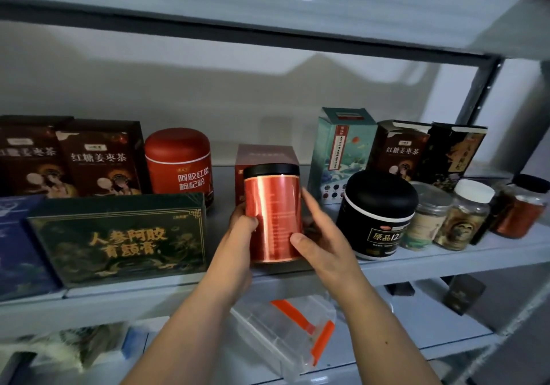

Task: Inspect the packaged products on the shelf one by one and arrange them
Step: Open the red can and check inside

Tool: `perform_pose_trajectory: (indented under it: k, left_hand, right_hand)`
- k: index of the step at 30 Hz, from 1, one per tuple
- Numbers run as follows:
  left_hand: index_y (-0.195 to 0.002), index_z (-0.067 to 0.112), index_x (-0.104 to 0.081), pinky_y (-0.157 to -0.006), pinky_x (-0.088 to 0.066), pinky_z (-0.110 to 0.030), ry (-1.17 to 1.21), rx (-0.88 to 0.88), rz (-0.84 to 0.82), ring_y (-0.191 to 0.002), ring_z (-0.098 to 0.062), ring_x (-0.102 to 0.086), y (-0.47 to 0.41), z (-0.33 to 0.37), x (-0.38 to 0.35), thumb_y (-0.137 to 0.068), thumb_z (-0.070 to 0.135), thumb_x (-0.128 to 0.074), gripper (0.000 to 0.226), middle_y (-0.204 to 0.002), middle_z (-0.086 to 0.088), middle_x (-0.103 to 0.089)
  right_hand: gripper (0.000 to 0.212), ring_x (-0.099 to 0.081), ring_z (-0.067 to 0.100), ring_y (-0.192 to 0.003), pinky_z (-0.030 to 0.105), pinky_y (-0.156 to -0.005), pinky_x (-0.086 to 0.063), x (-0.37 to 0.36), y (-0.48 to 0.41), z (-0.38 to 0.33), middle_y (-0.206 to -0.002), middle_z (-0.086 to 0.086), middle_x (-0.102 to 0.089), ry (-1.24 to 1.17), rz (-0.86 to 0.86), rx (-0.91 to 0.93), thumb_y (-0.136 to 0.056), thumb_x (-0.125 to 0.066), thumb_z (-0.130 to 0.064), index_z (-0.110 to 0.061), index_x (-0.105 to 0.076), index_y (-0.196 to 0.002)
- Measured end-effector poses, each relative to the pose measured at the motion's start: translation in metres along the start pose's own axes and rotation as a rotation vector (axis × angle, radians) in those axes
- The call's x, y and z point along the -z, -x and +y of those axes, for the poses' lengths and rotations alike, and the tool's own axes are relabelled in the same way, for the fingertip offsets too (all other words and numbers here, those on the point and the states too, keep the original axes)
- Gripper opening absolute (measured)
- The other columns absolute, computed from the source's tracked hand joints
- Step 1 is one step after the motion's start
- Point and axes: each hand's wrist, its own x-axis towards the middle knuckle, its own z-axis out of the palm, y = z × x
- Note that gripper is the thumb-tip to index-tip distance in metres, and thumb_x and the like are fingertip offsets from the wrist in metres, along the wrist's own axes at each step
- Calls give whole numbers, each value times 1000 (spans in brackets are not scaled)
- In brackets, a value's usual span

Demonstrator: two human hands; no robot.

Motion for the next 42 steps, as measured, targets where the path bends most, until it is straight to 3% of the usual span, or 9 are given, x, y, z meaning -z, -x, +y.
perform_pose_trajectory:
  k: [3,8,15,20,27,30,33,36,42]
  left_hand:
    - [-139,24,-55,-102,-51,-56,32,50,4,-112,-30,-70,4,4,-3,-82,43,-58,61,-120,-12,-73]
    - [-135,25,-57,-97,-54,-52,1,33,31,-108,-27,-72,4,7,-4,-93,39,-54,45,-115,-9,-75]
    - [-136,27,-54,-98,-55,-46,-71,-36,49,-109,-25,-72,10,4,-6,-73,43,-76,69,-119,-6,-74]
    - [-137,27,-54,-99,-53,-46,-143,-59,37,-114,-27,-70,11,0,-6,-48,69,-91,105,-124,-7,-72]
    - [-126,24,-57,-98,-54,-50,-56,-7,72,-118,-28,-66,9,7,-9,-95,31,-54,32,-117,-7,-73]
    - [-127,27,-54,-88,-58,-47,-2,1,42,-113,-26,-70,11,7,-8,-87,32,-69,43,-121,-9,-72]
    - [-136,22,-50,-98,-54,-51,62,-23,12,-119,-33,-67,14,5,-2,-73,43,-82,74,-128,-16,-69]
    - [-142,20,-47,-102,-52,-52,-28,-25,-47,-120,-34,-66,15,4,1,-49,54,-97,111,-129,-15,-69]
    - [-141,29,-50,-98,-54,-54,26,-21,-103,-121,-36,-64,14,6,2,-70,35,-81,78,-131,-15,-66]
  right_hand:
    - [85,-55,2,-131,43,-113,-46,3,-1,-1,-137,-25,-59,9,-14,-5,-69,-75,-77,-69,-34,-143]
    - [90,-62,10,-127,41,-109,-51,7,-3,-1,-134,-17,-63,-40,-92,30,-75,-79,-59,-53,-32,-152]
    - [83,-56,-7,-126,37,-110,-49,7,-3,5,-133,-41,-55,-46,-126,35,-78,-68,-63,-65,-26,-149]
    - [71,-60,-2,-124,25,-101,-52,5,-8,-1,-136,-28,-60,-47,-138,70,-77,-68,-73,-71,-37,-140]
    - [51,-51,-20,-122,29,-108,-43,9,-11,5,-122,-54,-52,-149,-78,-29,-90,-51,-57,-81,-32,-131]
    - [55,-50,-8,-133,41,-118,-39,9,-13,5,-136,-41,-53,-131,-107,-42,-86,-48,-71,-77,-32,-138]
    - [82,-54,-7,-129,29,-110,-44,8,-8,1,-139,-31,-57,-67,-161,-4,-70,-60,-89,-70,-32,-144]
    - [77,-61,-1,-124,26,-102,-51,9,-6,-1,-135,-24,-63,-64,-186,23,-74,-70,-74,-60,-41,-144]
    - [68,-52,-15,-126,17,-102,-45,7,-5,1,-132,-48,-51,-139,-120,11,-81,-56,-64,-78,-24,-140]
